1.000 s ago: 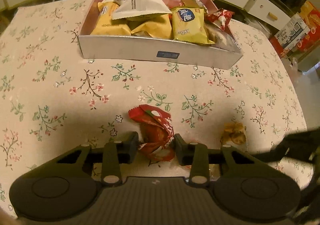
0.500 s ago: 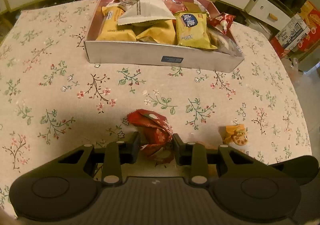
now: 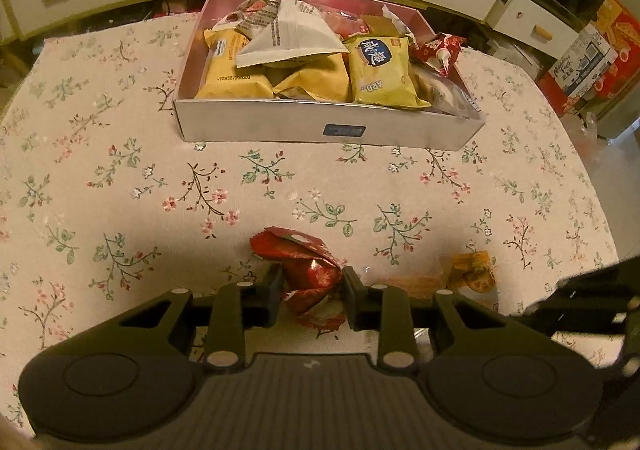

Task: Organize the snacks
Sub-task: 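Grasp a red wrapped candy with the left tool while the right tool grasps a silver chocolate packet, then carry both held snacks over the pink box, lower them in and release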

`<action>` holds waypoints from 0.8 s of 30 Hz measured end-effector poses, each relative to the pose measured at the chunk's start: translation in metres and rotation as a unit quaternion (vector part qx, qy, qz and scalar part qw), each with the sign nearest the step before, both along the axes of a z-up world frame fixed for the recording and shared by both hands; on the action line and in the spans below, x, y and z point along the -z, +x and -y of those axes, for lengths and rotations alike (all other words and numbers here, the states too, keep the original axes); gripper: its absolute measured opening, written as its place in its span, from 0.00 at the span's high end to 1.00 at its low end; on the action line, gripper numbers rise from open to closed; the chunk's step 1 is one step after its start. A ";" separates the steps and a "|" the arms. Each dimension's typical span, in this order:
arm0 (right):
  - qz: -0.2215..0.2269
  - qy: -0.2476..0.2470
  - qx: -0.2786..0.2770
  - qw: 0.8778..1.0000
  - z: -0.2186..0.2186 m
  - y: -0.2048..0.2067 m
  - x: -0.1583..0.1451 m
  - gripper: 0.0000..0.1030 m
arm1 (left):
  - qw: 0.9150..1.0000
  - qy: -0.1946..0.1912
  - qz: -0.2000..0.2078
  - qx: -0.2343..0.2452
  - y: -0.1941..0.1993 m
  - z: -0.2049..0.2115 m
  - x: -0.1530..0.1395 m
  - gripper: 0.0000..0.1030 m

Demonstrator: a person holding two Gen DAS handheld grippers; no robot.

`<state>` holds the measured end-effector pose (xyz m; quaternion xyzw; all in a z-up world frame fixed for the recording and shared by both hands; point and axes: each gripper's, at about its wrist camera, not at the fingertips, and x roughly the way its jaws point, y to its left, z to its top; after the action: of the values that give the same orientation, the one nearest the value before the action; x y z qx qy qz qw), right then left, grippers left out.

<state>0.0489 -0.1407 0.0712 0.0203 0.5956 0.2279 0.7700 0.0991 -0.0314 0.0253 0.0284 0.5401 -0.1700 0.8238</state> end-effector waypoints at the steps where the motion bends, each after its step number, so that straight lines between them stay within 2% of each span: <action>1: 0.004 0.001 0.004 1.000 0.003 0.001 -0.002 0.82 | 1.000 0.004 0.005 0.003 0.000 0.001 -0.001 0.66; 11: 0.037 0.008 0.054 0.998 0.033 0.015 -0.018 0.82 | 0.999 0.013 0.038 0.019 -0.004 0.003 -0.015 0.66; 16: 0.049 0.004 0.076 0.996 0.047 0.023 -0.019 0.82 | 0.999 -0.006 0.049 0.006 0.004 -0.006 -0.027 0.66; 24: 0.063 0.000 0.118 0.991 0.069 0.042 -0.017 0.82 | 0.996 -0.046 0.063 -0.042 0.028 -0.034 -0.046 0.66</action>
<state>0.0907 -0.2098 0.0887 0.0763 0.5396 0.1363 0.8273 0.1269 0.0029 0.0712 -0.0211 0.4798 -0.1578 0.8628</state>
